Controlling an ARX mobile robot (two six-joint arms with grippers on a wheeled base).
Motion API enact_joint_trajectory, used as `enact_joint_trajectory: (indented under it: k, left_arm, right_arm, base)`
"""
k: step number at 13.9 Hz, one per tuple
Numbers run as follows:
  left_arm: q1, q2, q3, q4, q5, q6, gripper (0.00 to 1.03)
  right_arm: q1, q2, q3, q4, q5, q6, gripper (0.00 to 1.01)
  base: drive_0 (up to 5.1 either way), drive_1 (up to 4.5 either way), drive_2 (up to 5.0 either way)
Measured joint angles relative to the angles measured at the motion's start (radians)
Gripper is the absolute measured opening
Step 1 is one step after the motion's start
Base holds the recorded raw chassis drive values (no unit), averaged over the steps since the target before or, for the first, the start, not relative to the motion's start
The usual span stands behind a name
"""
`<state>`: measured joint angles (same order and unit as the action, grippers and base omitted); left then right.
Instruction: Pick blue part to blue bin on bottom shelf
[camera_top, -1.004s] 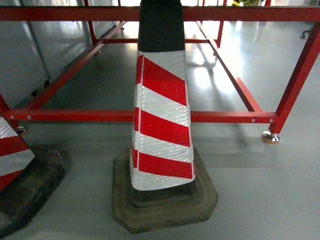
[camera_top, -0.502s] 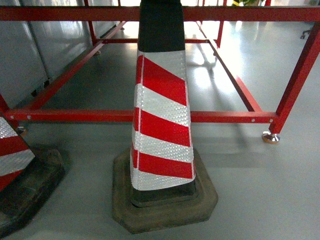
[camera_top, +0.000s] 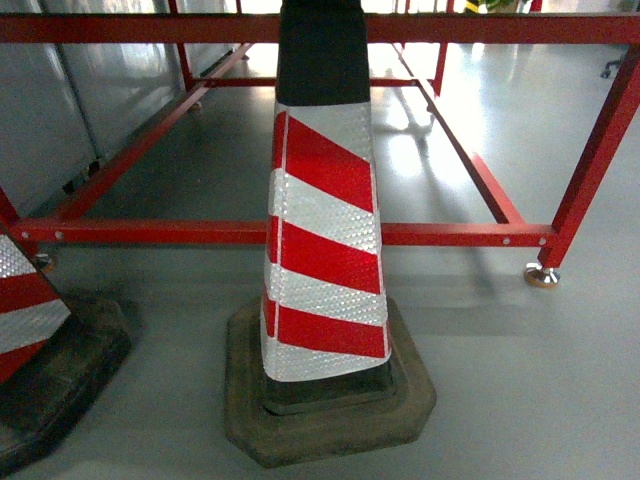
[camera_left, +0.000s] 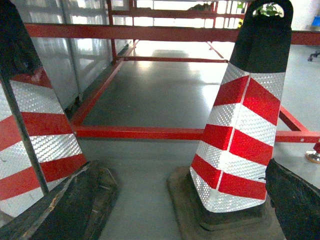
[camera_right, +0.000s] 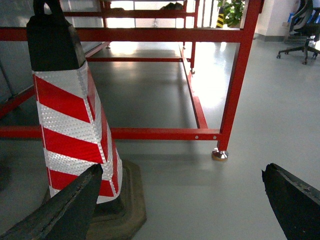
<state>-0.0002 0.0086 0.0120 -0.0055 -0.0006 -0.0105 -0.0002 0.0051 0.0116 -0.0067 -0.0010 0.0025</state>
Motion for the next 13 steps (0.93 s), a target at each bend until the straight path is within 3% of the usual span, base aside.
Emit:
enact_joint_trajectory:
  k: [13]
  left_arm:
    - [0.0, 0.0, 0.0, 0.002, -0.001, 0.005, 0.98]
  right_arm:
    - [0.0, 0.0, 0.0, 0.0, 0.0, 0.0, 0.98]
  base:
    - [0.0, 0.0, 0.0]
